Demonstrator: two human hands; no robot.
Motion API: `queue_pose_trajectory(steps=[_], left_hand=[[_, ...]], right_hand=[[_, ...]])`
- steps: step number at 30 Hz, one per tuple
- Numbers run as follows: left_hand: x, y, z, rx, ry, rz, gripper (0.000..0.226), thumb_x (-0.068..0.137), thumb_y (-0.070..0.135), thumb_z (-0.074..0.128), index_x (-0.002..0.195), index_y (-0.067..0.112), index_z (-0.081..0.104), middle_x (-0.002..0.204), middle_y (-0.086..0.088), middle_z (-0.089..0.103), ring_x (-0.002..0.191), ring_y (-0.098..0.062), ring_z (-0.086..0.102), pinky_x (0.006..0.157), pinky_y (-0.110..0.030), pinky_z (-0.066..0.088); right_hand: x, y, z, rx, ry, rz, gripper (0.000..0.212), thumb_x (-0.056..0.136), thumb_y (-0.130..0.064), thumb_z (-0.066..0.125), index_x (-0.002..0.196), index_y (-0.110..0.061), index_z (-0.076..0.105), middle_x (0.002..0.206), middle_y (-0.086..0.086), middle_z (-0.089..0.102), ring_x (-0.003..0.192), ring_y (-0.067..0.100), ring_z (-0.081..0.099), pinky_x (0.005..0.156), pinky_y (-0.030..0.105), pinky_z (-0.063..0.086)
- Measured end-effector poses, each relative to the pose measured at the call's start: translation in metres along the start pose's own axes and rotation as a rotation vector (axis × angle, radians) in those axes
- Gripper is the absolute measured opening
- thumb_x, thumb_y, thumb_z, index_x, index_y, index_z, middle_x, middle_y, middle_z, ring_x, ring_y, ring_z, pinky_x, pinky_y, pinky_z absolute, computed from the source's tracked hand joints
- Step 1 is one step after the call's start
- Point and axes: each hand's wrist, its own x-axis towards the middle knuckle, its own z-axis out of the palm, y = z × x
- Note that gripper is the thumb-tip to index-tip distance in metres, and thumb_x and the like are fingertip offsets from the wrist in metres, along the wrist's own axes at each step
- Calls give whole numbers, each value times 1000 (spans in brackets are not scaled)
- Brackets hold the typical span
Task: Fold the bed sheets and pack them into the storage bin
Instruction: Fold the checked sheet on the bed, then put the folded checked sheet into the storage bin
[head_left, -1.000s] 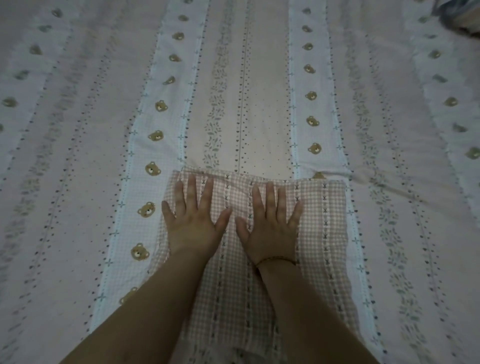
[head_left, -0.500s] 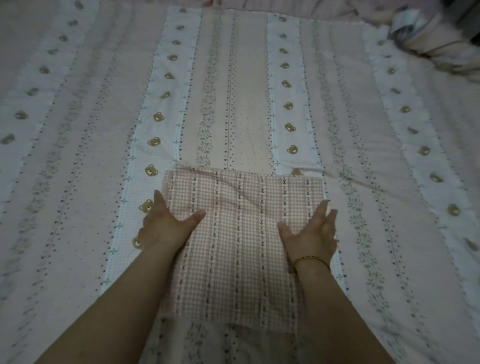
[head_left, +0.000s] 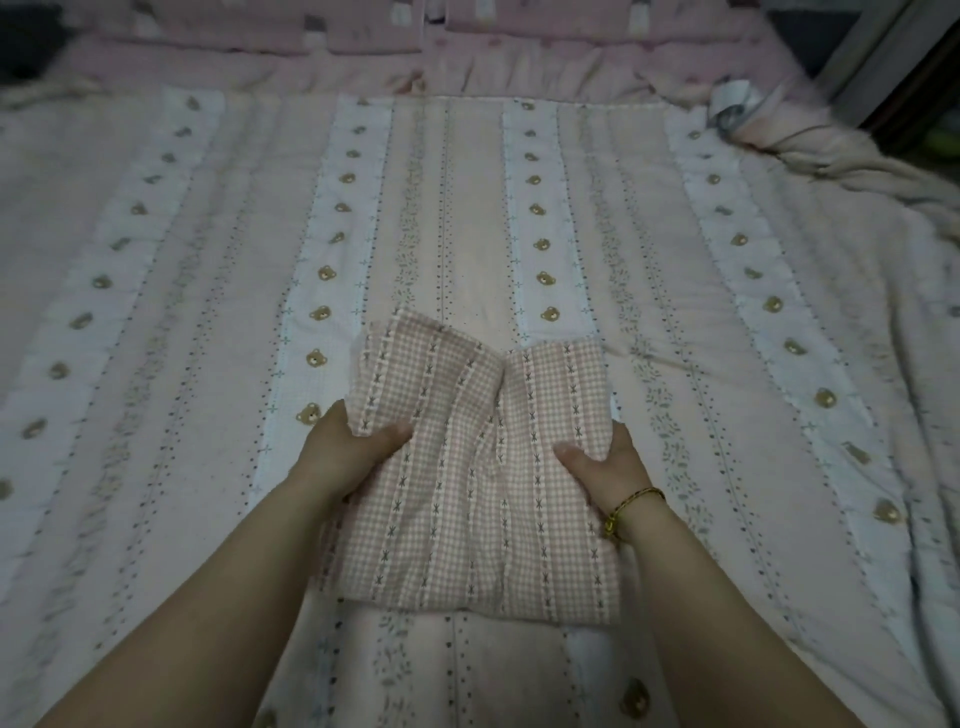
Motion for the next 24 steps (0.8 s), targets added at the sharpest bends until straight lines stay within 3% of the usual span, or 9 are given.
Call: queue_pose_trajectory(steps=[3, 6, 10, 19, 21, 24], left_hand=[[-38, 23, 17, 130, 50, 64, 79, 73, 51, 66, 135, 10, 40, 132, -10, 51, 117, -29, 51, 91, -33, 40], [-87, 45, 41, 275, 31, 166, 62, 87, 42, 57, 133, 8, 32, 133, -11, 50, 117, -29, 50, 85, -30, 39], [-148, 54, 57, 286, -25, 255, 50, 90, 40, 52, 126, 10, 36, 126, -8, 55, 111, -27, 55, 74, -27, 37], [-264, 30, 74, 221, -382, 579, 32, 85, 31, 63, 102, 14, 42, 112, -10, 60, 108, -29, 55, 71, -26, 31], [-298, 20, 88, 251, -514, 639, 33, 84, 32, 64, 97, 17, 39, 101, -4, 57, 105, -27, 56, 70, -27, 33], [-347, -2, 112, 282, -712, 726, 34, 83, 32, 65, 100, 19, 39, 104, -2, 57, 104, -26, 56, 75, -28, 38]], right_hand=[[-34, -13, -2, -90, 39, -109, 65, 90, -24, 56, 144, -15, 21, 138, 5, 45, 118, 21, 49, 98, 27, 39], [-80, -31, 0, -337, 117, -219, 68, 91, -32, 51, 147, -23, 12, 142, 2, 40, 122, 22, 47, 98, 29, 39], [-152, -32, -3, -538, 306, -305, 67, 92, -35, 46, 147, -29, 7, 140, 2, 38, 121, 21, 46, 92, 27, 39], [-294, 46, -28, -326, 734, -121, 69, 92, -34, 46, 147, -28, 5, 147, 2, 30, 126, 23, 41, 98, 28, 35], [-332, 74, -37, -262, 848, -45, 69, 92, -32, 47, 147, -28, 5, 148, 1, 28, 128, 24, 39, 99, 28, 35], [-386, 117, -45, -152, 1007, 71, 68, 91, -29, 48, 146, -29, 9, 150, 0, 27, 128, 25, 39, 99, 29, 36]])
